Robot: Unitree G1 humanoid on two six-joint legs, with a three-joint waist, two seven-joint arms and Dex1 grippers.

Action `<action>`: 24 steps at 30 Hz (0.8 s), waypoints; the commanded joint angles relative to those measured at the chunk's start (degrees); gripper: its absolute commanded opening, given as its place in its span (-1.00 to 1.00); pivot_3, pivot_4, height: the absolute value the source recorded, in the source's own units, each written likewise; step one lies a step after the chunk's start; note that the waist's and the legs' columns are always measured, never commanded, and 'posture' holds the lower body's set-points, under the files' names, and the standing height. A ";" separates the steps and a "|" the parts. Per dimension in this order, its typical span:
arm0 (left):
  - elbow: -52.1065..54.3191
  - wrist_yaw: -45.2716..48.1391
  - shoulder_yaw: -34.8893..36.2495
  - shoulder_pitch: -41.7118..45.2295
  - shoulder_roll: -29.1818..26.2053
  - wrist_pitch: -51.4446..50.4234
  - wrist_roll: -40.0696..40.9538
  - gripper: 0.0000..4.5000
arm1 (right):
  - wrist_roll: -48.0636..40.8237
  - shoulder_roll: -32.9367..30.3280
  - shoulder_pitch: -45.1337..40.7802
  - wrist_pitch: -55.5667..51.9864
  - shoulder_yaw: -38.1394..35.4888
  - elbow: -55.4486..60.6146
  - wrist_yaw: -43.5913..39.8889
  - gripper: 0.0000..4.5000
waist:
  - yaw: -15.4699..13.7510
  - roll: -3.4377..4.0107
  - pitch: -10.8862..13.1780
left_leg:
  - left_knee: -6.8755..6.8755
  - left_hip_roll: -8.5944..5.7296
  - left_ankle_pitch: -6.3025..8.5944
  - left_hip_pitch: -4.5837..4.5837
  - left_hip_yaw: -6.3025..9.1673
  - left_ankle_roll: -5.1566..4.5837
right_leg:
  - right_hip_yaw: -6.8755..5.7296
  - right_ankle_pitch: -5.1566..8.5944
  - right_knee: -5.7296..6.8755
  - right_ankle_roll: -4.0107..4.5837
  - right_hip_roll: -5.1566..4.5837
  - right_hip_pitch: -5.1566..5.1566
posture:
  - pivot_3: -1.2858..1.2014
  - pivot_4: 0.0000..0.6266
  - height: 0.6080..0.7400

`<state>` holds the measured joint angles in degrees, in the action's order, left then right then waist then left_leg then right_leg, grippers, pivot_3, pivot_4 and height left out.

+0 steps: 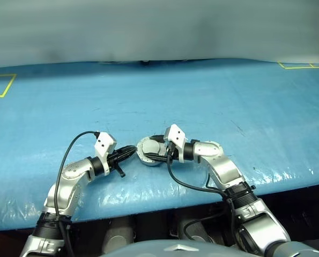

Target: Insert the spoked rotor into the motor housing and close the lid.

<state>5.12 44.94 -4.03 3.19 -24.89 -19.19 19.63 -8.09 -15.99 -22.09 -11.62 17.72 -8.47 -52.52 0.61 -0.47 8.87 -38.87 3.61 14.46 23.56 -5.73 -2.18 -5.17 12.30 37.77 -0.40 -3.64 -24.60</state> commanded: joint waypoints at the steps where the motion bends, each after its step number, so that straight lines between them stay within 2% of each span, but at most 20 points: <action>1: -0.75 2.17 -2.58 -0.93 0.45 -0.40 -0.03 -0.88 | -0.05 0.58 0.28 -0.32 -0.55 0.37 1.37 0.32 | 0.01 0.00 0.00 | 0.00 0.00 0.00 0.00 0.00 0.00 | 0.00 0.00 0.00 0.00 0.00 0.00 | 0.03 -0.52 1.00; 4: 0.37 3.56 -2.59 -0.61 1.15 -0.67 1.85 -0.88 | 0.02 0.60 0.33 -0.27 -0.55 0.42 1.35 0.32 | 0.01 0.00 0.00 | 0.00 0.00 0.00 0.02 0.00 0.00 | 0.00 0.00 0.00 0.00 0.00 -0.01 | 0.03 -0.52 1.00; 11: -1.81 3.22 -3.98 0.16 0.81 -0.47 -0.91 -0.88 | 0.10 0.66 0.47 -0.39 -0.63 0.68 1.45 0.32 | -0.09 0.00 0.00 | 0.00 -0.01 0.00 0.03 0.01 0.00 | -0.01 0.00 -0.01 0.00 -0.01 -0.02 | 0.03 -0.52 1.00; 20: 0.03 1.38 3.16 -0.32 2.90 0.57 3.76 -0.88 | 0.13 0.80 0.75 -0.38 -0.56 0.57 1.51 0.32 | 0.00 0.00 0.03 | -0.01 -0.02 0.00 0.09 0.04 -0.01 | -0.07 0.00 -0.02 0.00 -0.10 -0.05 | 0.03 -0.52 1.00; 24: 0.30 2.58 3.83 0.35 3.22 0.47 5.33 -0.88 | 0.23 1.08 0.47 -0.26 -0.56 0.25 1.43 0.32 | 0.14 -0.01 0.04 | 0.00 0.00 0.00 0.23 0.03 -0.01 | -0.05 0.00 -0.01 0.00 -0.02 -0.03 | 0.03 -0.52 1.00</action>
<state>4.43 46.57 -1.03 3.02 -21.99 -19.22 23.35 -8.12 -15.10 -21.54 -11.66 17.16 -8.12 -52.02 0.75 -0.48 8.90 -38.86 3.62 14.46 23.79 -5.70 -2.19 -5.22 12.30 37.76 -0.40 -3.63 -24.63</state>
